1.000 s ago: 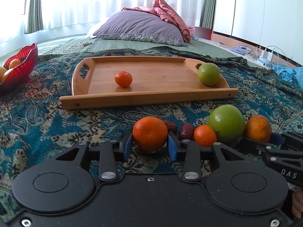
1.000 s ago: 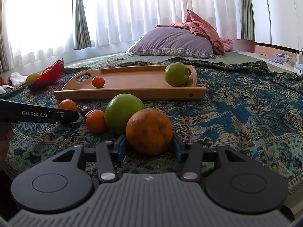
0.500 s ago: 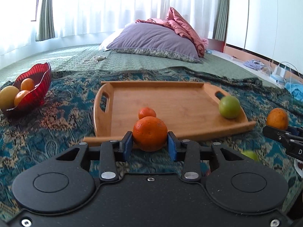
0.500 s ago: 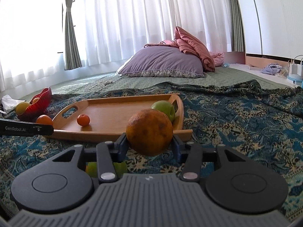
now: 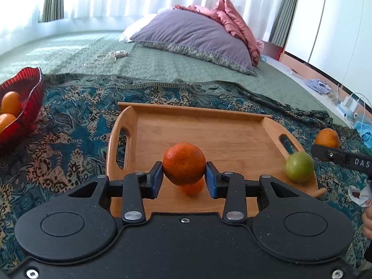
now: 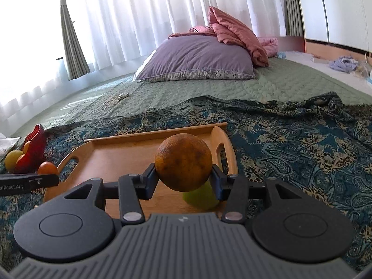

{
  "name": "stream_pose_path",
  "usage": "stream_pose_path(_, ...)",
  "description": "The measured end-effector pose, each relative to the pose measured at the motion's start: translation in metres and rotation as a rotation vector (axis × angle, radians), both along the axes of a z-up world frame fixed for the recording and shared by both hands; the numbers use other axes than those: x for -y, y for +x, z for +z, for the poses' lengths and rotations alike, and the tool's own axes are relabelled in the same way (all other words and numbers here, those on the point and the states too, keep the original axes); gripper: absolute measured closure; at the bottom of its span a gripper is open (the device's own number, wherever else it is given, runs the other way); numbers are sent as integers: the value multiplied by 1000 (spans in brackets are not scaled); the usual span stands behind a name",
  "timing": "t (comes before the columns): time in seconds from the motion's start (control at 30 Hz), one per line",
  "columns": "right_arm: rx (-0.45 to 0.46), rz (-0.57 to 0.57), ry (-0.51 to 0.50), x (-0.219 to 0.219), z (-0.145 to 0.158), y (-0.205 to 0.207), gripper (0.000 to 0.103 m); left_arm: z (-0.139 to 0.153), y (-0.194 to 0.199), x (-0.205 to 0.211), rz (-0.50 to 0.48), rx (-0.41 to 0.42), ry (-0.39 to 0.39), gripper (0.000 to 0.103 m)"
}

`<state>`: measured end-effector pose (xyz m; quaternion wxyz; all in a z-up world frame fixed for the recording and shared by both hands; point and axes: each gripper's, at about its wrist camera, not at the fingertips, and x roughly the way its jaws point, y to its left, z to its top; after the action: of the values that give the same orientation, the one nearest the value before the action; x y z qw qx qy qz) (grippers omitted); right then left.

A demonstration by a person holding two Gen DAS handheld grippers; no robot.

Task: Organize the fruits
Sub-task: 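Carry the mandarin and large orange fruit over the wooden tray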

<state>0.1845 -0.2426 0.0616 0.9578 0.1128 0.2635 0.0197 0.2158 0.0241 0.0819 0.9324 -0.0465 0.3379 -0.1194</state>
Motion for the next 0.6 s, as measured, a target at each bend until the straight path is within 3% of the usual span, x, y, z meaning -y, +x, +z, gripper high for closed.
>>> stream_pose_path(0.1,-54,-9,28,9,-1,25,53,-3,17,-2,18,-21,13,67)
stream_pose_path(0.3,-135,12,-44,5,-10,56,53,-14,41,3,23,-54,37,67)
stream_pose_path(0.6,-186,78,-105,-20,-18,84,53,-33,63,10,34,-93,68,67)
